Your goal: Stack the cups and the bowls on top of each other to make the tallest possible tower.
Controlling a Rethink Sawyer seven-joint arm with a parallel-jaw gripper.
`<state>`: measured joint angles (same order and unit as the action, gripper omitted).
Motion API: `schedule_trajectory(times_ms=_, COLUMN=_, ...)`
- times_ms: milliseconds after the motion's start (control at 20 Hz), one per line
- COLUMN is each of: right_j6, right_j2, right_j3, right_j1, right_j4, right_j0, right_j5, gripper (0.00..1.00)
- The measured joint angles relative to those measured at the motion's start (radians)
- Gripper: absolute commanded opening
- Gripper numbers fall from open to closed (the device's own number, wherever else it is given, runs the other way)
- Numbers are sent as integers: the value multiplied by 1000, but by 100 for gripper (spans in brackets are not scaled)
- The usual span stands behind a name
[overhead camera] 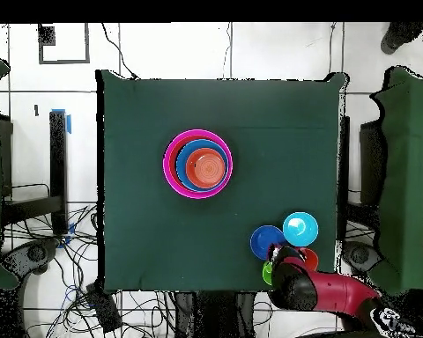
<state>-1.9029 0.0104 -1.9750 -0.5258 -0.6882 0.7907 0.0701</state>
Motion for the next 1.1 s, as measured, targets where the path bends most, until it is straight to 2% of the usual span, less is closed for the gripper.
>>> schedule_trajectory(times_ms=500, right_j6=0, right_j2=-2, right_j3=-1, right_j1=-13, right_j4=4, right_j0=-5, right_j5=7, gripper=0)
schedule_trajectory(times_ms=700, right_j6=0, right_j2=-36, right_j3=-2, right_j1=-67, right_j4=32, right_j0=8, right_j5=-56, gripper=0)
schedule_trajectory(times_ms=950, right_j6=0, right_j2=-83, right_j3=9, right_j1=-170, right_j4=110, right_j0=9, right_j5=-271, gripper=0)
schedule_trajectory(times_ms=1100, right_j6=0, right_j2=-97, right_j3=22, right_j1=-201, right_j4=126, right_j0=8, right_j5=-350, gripper=0)
